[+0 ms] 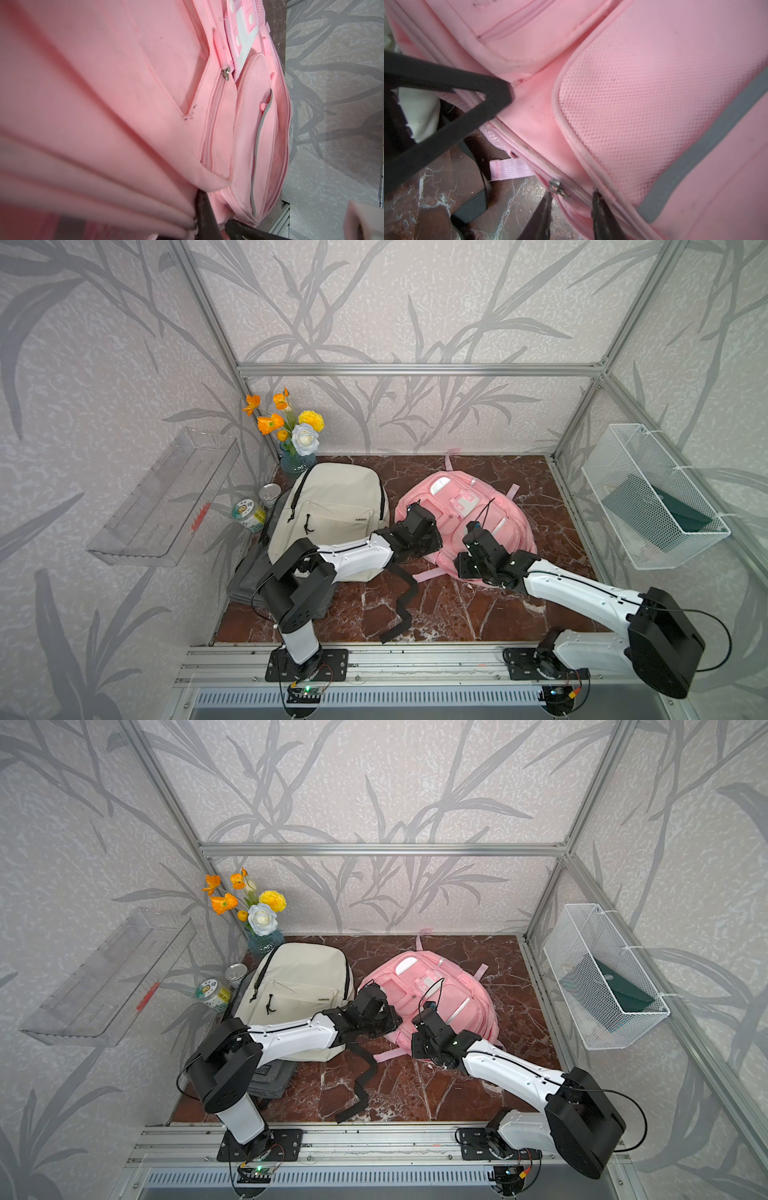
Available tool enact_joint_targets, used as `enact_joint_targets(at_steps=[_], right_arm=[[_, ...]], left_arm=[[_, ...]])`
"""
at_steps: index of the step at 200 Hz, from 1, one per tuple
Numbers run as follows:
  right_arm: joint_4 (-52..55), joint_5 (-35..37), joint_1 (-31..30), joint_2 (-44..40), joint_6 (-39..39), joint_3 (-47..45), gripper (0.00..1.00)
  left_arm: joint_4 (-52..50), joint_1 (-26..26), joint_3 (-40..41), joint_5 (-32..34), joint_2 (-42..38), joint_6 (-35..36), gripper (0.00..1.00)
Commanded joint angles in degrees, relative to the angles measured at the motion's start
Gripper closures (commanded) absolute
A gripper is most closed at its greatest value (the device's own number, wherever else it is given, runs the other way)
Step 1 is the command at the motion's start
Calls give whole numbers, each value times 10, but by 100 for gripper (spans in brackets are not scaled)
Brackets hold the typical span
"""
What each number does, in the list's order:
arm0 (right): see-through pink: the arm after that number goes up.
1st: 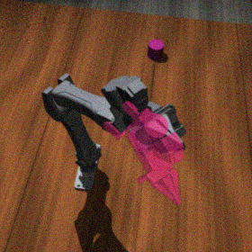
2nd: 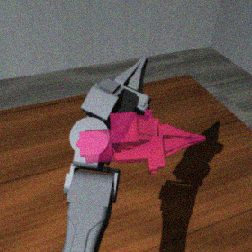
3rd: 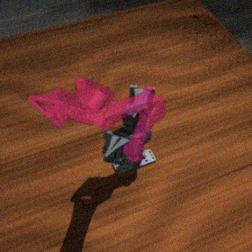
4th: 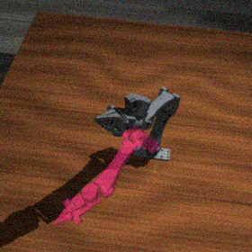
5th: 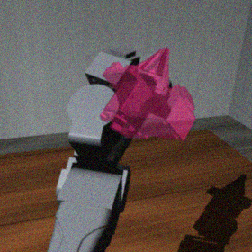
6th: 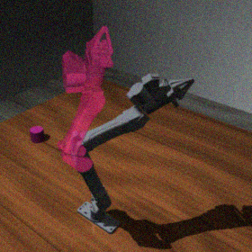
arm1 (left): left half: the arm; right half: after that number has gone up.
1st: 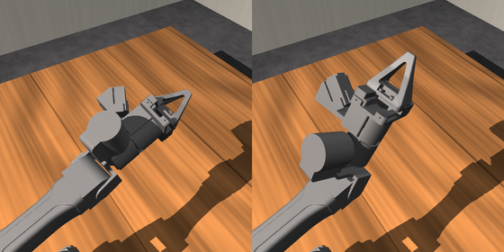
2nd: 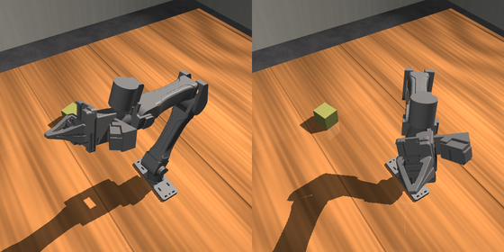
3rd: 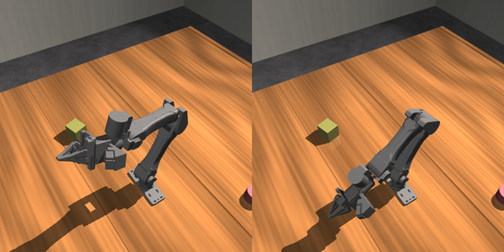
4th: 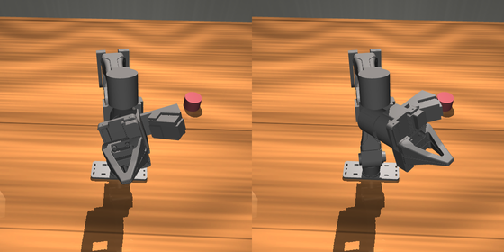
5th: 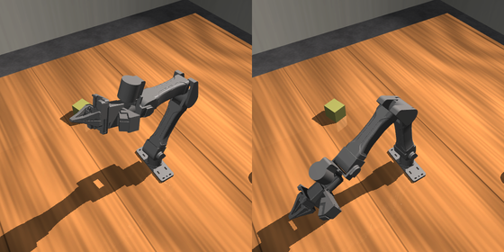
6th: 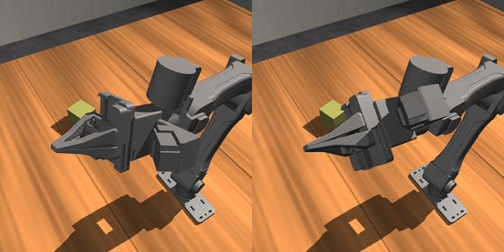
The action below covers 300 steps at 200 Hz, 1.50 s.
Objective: Zip up the backpack
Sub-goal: Zip the zipper on the backpack.
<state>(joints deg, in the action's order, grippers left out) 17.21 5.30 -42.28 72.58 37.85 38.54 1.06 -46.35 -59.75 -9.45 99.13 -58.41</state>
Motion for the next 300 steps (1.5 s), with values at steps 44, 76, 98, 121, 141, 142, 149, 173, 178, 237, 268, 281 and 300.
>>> enact_joint_targets(at_steps=[44,76,98,121,141,142,149,173,178,237,268,281,300], right_arm=[[-17,6,-18,78,-32,21,63],[-12,36,-23,126,-29,53,66],[-5,69,-22,167,-17,66,61],[0,81,-22,191,7,79,66],[-10,83,-21,185,21,78,81],[-10,82,-21,185,21,78,82],[-9,78,-21,182,19,80,87],[8,65,-22,176,7,89,97],[12,62,-22,171,6,87,98],[54,37,-25,64,26,24,100],[106,47,-27,38,44,19,100],[131,55,-27,27,51,20,100],[159,52,-28,12,64,22,100]], left_arm=[[10,-4,-15,-17,-7,24,100],[4,-4,-15,-17,-10,24,100],[7,-4,-14,-19,-12,22,100],[5,-4,-13,-20,-13,22,100],[2,-4,-13,-16,-14,25,100],[2,-4,-13,-15,-14,25,100],[2,-3,-13,-15,-14,26,100],[-3,1,-13,-10,-11,29,100],[-2,3,-13,-8,-10,30,100],[9,71,-24,-23,35,64,100],[6,93,-55,-34,53,77,100],[-9,96,-74,-24,55,91,100],[-22,101,-95,-11,60,105,100]])
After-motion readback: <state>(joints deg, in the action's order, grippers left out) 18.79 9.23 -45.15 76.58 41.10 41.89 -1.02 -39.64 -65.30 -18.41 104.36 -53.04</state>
